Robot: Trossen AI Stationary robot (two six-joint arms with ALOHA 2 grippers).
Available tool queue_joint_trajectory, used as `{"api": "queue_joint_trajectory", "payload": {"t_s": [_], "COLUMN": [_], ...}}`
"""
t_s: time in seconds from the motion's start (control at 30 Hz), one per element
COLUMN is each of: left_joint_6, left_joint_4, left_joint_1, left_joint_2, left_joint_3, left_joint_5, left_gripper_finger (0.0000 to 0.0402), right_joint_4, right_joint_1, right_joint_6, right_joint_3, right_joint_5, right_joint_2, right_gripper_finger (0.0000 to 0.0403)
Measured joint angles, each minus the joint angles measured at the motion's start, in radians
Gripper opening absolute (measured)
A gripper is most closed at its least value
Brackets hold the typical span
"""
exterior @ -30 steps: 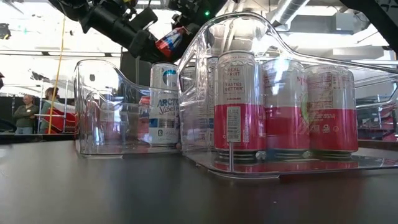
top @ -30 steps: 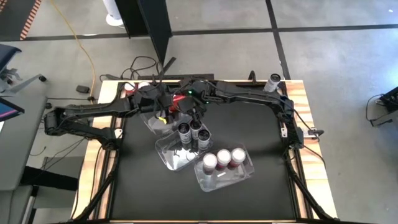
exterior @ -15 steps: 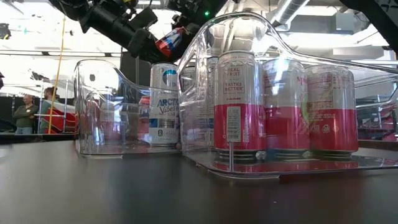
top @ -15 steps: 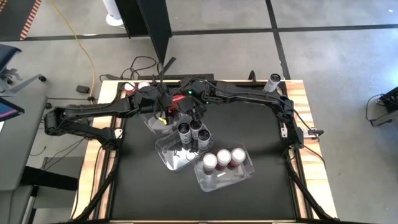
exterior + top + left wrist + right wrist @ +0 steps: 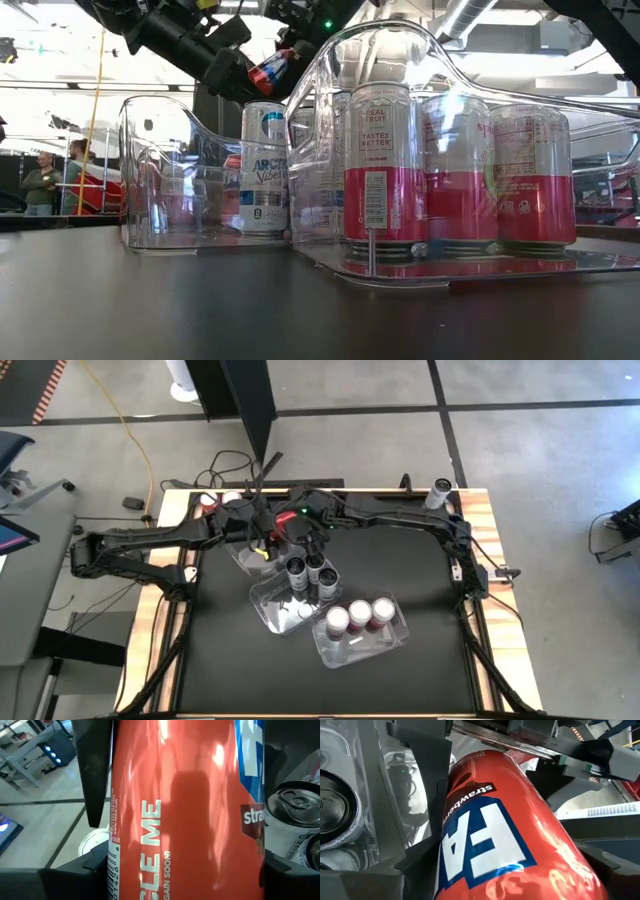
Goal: Sort soda cans
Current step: Put the top right orange soda can in the top left transparent bin
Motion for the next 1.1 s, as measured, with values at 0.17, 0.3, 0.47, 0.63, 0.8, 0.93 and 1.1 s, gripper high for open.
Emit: {"api": "queue_joint_trajectory", "payload": {"t_s": [0.17, 0.3, 0.47, 0.63, 0.8, 0.93, 1.1], "left_joint_6": [-0.028, -0.035, -0.048, -0.073, -0.088, -0.103, -0.111], "left_joint_4": [0.036, 0.056, 0.126, 0.149, 0.237, 0.299, 0.323], "left_joint_1": [0.0, 0.001, 0.001, 0.002, 0.003, 0.005, 0.01], "left_joint_2": [0.0, 0.0, -0.003, -0.009, -0.04, -0.107, -0.192], "left_joint_3": [-0.028, -0.045, -0.1, -0.138, -0.21, -0.275, -0.362], "left_joint_5": [-0.002, -0.001, -0.001, -0.01, -0.026, -0.027, -0.024], "left_gripper_finger": [0.0282, 0.0282, 0.0282, 0.0282, 0.0282, 0.0282, 0.0282], "right_joint_4": [0.002, -0.006, -0.029, -0.039, -0.047, -0.054, -0.056], "right_joint_1": [0.0, 0.002, 0.002, -0.005, -0.015, -0.032, -0.048], "right_joint_6": [0.007, 0.007, 0.023, 0.025, 0.027, 0.044, 0.048], "right_joint_3": [-0.001, -0.001, -0.001, 0.001, 0.001, 0.003, 0.003], "right_joint_5": [0.019, 0.041, 0.048, 0.054, 0.055, 0.06, 0.052], "right_joint_2": [0.0, 0.0, 0.0, -0.005, -0.005, -0.006, -0.006], "right_gripper_finger": [0.0371, 0.0373, 0.0372, 0.0372, 0.0372, 0.0372, 0.037]}}
